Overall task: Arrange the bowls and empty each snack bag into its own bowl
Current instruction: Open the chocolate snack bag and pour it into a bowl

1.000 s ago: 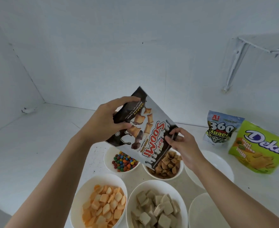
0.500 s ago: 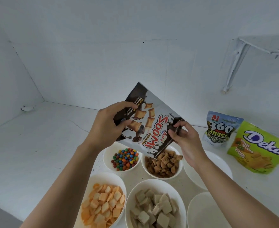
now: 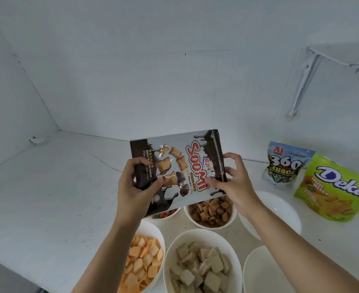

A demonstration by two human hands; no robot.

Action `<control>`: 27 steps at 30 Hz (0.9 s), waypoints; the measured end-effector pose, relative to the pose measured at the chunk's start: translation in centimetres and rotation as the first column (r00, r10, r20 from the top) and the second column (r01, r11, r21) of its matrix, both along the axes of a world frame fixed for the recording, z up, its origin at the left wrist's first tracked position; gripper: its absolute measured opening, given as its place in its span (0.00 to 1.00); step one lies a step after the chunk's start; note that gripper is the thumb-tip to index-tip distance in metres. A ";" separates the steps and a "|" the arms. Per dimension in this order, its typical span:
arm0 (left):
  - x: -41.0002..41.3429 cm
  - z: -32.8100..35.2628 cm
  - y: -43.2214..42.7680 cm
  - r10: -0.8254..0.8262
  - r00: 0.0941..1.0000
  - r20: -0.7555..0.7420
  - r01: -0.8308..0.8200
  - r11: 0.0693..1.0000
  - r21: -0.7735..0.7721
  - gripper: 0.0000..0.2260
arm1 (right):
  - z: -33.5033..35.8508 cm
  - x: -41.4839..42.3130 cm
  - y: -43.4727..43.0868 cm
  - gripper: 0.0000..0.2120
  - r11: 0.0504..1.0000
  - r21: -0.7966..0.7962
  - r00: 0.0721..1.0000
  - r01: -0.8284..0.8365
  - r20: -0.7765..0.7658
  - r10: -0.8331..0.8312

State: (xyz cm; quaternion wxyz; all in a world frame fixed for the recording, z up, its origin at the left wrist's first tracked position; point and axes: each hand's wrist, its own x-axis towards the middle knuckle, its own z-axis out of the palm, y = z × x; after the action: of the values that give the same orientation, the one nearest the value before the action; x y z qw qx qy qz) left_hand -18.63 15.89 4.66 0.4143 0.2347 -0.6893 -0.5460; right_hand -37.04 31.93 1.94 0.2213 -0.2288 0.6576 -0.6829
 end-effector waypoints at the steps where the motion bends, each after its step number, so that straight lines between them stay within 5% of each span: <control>1: 0.1 0.0 0.0 -0.011 1.000 0.002 0.011 1.000 0.011 0.23 | 0.4 -0.2 0.0 0.34 1.000 -0.008 1.000 -0.010 -0.015 0.010; 5: 0.1 1.1 -1.0 -0.071 0.995 0.068 0.073 0.997 -0.025 0.30 | 3.3 -1.0 -0.1 0.28 0.999 -0.031 0.993 0.017 -0.117 -0.020; 11: -1.0 3.4 -3.3 0.089 0.946 0.313 0.008 0.955 -0.295 0.13 | 6.3 -2.4 0.3 0.22 0.996 0.044 0.964 -0.076 -0.251 0.084; 20: -1.7 5.5 -5.6 0.070 0.878 0.474 0.163 0.886 -0.434 0.10 | 7.3 -3.6 0.7 0.21 0.985 0.097 0.948 -0.143 -0.272 0.164; 22: -1.4 5.9 -5.9 -0.011 0.853 0.522 0.271 0.864 -0.424 0.09 | 7.4 -3.6 0.8 0.21 0.985 0.098 0.947 -0.143 -0.275 0.165; 27: -1.3 7.6 -4.8 -0.433 0.760 0.484 0.547 0.829 -0.117 0.13 | 8.0 -2.6 0.6 0.19 0.976 0.096 0.935 -0.194 -0.283 0.214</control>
State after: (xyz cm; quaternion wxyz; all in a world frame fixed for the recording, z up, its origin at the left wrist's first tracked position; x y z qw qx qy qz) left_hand -19.88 11.06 12.28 0.1161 0.1067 -0.8646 -0.4770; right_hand -39.64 32.55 9.96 0.1990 -0.3864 0.6781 -0.5927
